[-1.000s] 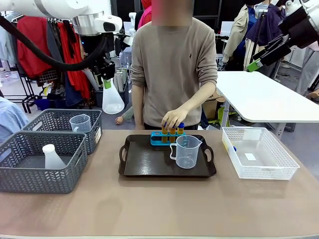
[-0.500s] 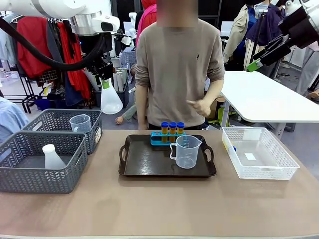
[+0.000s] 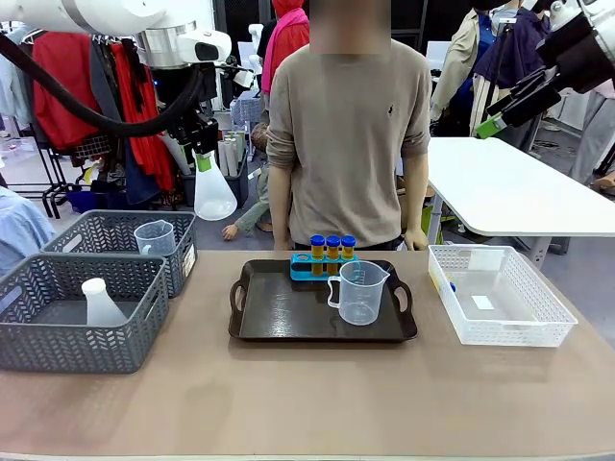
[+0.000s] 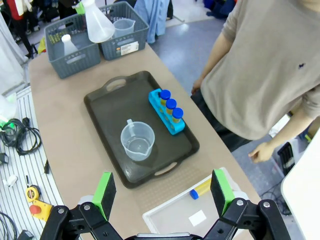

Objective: Prepare the laboratory tools.
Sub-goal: Pick up one Small flask and place it on the Handle tray.

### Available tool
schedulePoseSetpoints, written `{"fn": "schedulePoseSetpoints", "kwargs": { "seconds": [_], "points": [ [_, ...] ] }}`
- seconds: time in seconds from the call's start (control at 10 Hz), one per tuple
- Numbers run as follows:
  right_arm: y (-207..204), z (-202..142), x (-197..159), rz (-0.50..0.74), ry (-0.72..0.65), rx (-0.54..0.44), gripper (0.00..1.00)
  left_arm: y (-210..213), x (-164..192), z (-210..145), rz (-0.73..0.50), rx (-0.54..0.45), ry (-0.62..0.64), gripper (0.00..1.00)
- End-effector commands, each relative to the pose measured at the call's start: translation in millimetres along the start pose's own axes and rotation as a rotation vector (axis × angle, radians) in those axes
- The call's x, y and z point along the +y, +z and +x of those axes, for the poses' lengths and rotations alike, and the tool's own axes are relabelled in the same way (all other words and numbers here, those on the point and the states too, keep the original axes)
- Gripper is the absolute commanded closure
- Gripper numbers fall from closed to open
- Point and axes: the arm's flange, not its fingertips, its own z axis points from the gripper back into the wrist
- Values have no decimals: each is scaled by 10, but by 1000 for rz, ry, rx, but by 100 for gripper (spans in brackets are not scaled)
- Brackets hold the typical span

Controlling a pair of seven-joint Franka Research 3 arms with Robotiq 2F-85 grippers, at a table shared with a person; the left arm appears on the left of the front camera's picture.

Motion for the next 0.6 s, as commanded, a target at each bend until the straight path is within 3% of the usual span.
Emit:
{"fn": "schedulePoseSetpoints", "kwargs": {
  "seconds": [0.0, 0.3, 0.5],
  "points": [
    [5, 6, -5, 6, 13, -11, 0, 25, 8, -20, 3, -2, 2, 100],
    [5, 6, -5, 6, 13, -11, 0, -101, -46, 106, -11, 36, -25, 100],
    [5, 6, -5, 6, 13, -11, 0, -458, -287, 395, -84, 108, -175, 100]
  ]
}}
